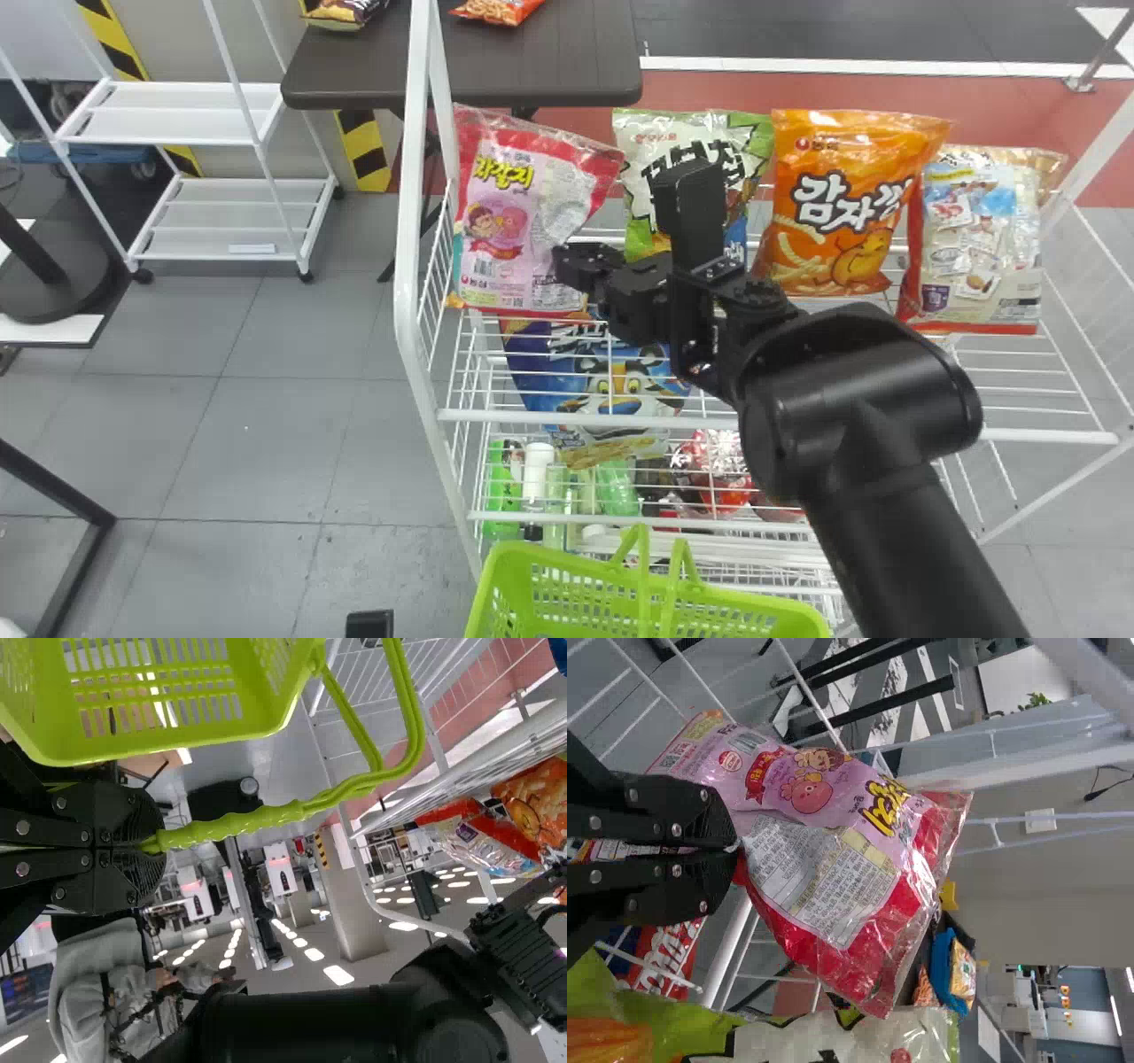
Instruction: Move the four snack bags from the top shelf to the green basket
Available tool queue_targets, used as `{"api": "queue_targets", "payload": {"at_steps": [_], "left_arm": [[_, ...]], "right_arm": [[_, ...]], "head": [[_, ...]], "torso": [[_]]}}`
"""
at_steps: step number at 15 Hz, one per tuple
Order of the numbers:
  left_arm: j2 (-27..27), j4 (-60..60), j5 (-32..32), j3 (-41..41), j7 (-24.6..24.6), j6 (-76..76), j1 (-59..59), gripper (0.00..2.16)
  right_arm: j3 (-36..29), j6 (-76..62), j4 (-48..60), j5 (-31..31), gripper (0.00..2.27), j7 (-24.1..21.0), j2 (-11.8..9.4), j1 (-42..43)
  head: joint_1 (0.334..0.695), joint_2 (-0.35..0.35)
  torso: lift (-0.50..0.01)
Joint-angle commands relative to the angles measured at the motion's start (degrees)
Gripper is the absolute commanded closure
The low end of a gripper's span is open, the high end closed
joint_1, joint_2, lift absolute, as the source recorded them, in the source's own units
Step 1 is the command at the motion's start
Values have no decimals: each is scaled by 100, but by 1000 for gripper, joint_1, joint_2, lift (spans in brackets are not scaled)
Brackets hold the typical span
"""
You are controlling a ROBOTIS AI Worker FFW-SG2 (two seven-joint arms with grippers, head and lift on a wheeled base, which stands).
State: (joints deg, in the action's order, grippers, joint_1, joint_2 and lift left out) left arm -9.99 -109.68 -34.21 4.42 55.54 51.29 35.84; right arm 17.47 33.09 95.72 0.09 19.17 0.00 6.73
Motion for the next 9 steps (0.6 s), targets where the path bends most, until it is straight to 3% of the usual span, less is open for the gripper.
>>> {"api": "queue_targets", "payload": {"at_steps": [1,5,7,9], "left_arm": [[24,-10,37,-3,-8,0,11,1781],[41,-80,37,-73,1,-17,72,1781],[50,-115,37,-82,1,-88,125,1781],[59,-141,46,-64,1,-140,143,1781]], "right_arm": [[195,256,949,589,2067,-212,5,-699],[11,660,2803,888,2067,-537,5,-2044],[-306,677,3726,835,2067,-607,-211,-2747],[-631,836,4631,844,2067,-607,-325,-3485]], "head": [[695,16],[695,-7],[695,-30],[695,-116]], "torso": [[0],[0],[0],[0]]}}
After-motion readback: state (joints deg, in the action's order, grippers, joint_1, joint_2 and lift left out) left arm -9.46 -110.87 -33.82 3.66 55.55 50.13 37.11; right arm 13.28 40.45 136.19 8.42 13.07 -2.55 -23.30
